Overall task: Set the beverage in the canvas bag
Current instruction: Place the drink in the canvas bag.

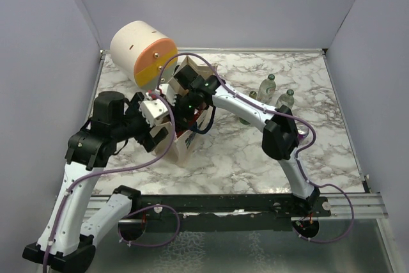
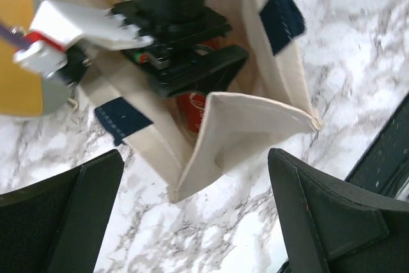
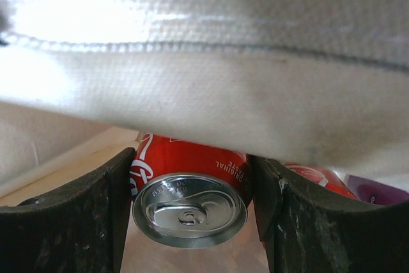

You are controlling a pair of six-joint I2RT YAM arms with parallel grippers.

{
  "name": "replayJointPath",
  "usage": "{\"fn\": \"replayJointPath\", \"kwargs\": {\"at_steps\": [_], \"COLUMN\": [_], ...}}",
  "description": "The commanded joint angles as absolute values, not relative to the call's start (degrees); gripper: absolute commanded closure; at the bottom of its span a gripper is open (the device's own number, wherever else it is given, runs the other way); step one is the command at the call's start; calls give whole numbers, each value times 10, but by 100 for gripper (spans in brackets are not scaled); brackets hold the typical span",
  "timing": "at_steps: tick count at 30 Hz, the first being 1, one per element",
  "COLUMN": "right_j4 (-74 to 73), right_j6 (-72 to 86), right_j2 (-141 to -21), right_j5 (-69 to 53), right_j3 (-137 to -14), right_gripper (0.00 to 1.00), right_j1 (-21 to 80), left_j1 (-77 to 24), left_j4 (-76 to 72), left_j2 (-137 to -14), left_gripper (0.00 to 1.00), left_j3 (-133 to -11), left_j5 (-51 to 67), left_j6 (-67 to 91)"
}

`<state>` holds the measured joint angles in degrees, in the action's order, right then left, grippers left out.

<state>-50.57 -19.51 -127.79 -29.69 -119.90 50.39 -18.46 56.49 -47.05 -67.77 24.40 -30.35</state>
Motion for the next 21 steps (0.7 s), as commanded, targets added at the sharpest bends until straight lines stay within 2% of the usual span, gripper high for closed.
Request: {"fn": "replayJointPath", "kwargs": {"at_steps": [1, 12, 21], "right_j4": [-465, -468, -444], "right_j6": [-178, -181, -184], "right_j2": [-1223, -1217, -1195], "right_j5": [-340, -346, -344], "right_j3": [-1195, -1196, -1162], "right_gripper": [99, 99, 99], "right_j1": [502, 502, 502], "left_j1": [-145, -77, -1], "left_j4": [502, 448, 418], "left_j2": [-460, -477, -534], "left_gripper": [2, 8, 27], "left_j3": [-695, -669, -644], "left_j5": [234, 241, 349], "left_j6": [-181, -64, -1]}}
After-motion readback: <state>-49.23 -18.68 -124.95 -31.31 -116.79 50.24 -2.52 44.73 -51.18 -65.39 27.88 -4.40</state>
